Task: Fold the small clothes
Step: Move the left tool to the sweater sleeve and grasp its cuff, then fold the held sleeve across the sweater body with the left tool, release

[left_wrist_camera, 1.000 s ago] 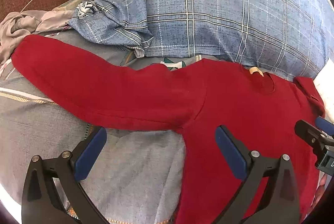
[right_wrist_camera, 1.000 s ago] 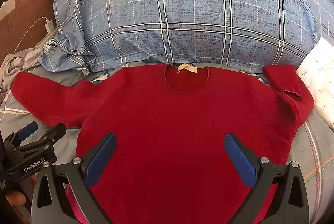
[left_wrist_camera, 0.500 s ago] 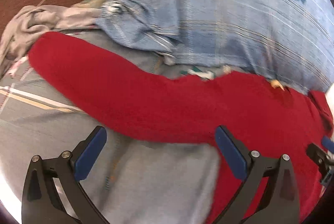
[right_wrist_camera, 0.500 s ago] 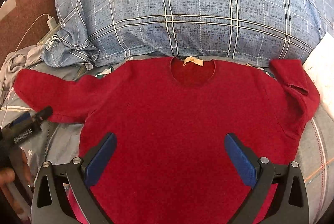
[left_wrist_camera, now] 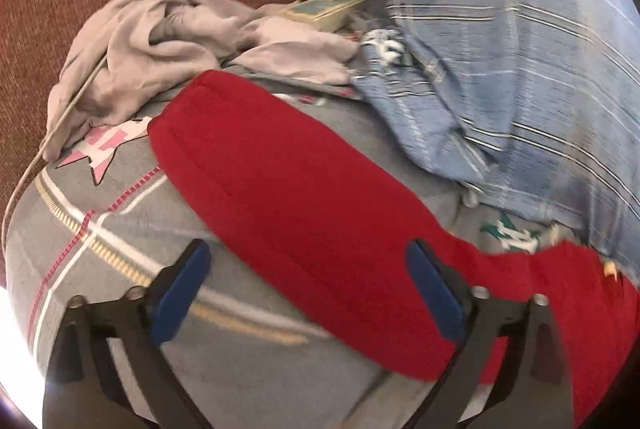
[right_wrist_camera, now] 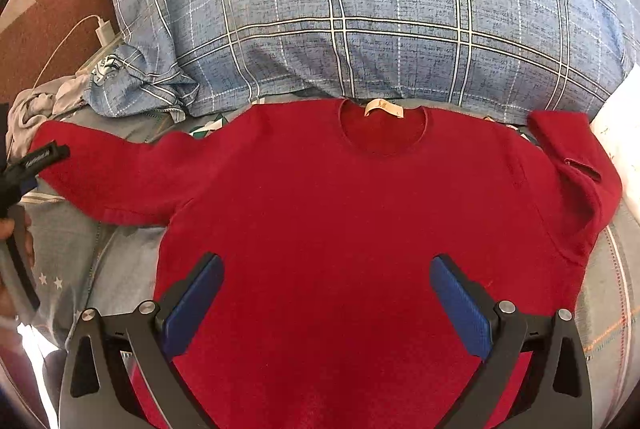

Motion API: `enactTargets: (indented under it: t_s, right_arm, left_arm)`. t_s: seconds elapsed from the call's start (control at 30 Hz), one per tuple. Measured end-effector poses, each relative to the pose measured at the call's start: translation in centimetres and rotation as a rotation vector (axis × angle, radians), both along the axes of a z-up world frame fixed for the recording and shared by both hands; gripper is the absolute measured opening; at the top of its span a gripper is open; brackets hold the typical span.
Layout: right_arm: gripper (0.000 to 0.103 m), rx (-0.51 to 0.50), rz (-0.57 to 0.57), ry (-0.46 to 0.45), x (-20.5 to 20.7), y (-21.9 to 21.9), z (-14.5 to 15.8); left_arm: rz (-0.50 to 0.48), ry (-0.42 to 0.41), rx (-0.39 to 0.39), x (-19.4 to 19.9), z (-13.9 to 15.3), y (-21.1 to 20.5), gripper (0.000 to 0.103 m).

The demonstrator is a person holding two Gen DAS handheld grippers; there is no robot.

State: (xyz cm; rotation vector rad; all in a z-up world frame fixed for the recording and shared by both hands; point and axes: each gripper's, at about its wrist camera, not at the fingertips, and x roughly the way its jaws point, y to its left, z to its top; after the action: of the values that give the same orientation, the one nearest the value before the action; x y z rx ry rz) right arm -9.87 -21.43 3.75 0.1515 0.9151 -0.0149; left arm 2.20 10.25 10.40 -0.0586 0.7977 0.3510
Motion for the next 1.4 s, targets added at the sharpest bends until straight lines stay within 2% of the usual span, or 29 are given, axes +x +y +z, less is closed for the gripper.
enactTargets:
  t_s: [0.1, 0.17, 0.2, 0.23, 0.27, 0.3, 0.33, 0.47, 0.73, 1.03, 1.23, 1.4]
  right_arm:
    - [0.103, -0.002, 0.0, 0.009, 0.1, 0.0, -0.3]
    - [0.103, 0.0, -0.003, 0.013, 0.1, -0.1, -0.4]
    - [0.103, 0.002, -0.004, 0.015, 0.2, -0.2, -0.5]
    - [0.103, 0.003, -0.004, 0.015, 0.2, -0.2, -0.6]
    - [0.103, 0.004, -0.005, 0.017, 0.2, -0.3, -0.7]
    - [0.103, 0.004, -0.005, 0.019, 0.2, -0.3, -0.7]
    - [0.103, 0.004, -0.006, 0.021, 0.1, -0.3, -0.8]
    - [0.103, 0.012, -0.012, 0.021, 0.0, -0.6, -0.8]
    - [0.103, 0.012, -0.034, 0.003, -0.5, -1.6, 0.0]
    - [0.103, 0.021, -0.087, -0.001, -1.0, -4.1, 0.1]
    - [0.103, 0.035, -0.162, -0.005, -1.3, -7.1, -0.1]
    - [0.103, 0.046, -0.217, -0.004, -2.0, -9.3, -0.5]
  left_arm:
    - [0.001, -0.01, 0.046, 1.2, 0.2, 0.2, 0.089]
    - [-0.001, -0.019, 0.043, 1.9, 0.4, 0.5, 0.079]
    - [-0.001, -0.024, 0.047, 2.1, 0.5, 0.6, 0.065]
    - [-0.005, -0.023, 0.058, 2.3, 0.6, 0.6, 0.045]
    - [-0.005, -0.017, 0.067, 2.4, 0.8, 0.6, 0.034]
    - [-0.005, -0.007, 0.067, 2.6, 0.9, 0.7, 0.016]
    - [-0.016, -0.004, 0.036, 2.6, 1.1, 0.9, 0.013]
    - [-0.068, -0.046, -0.015, 1.4, 1.9, 0.0, 0.011]
    - [-0.26, -0.084, -0.054, -0.6, 3.0, -7.1, 0.01]
    - [-0.439, -0.031, -0.088, -1.6, 1.4, -16.5, 0.01]
    - [-0.561, 0.021, -0.109, -2.7, -0.9, -23.4, 0.01]
    - [-0.642, 0.068, -0.146, -3.2, -3.0, -27.3, 0.01]
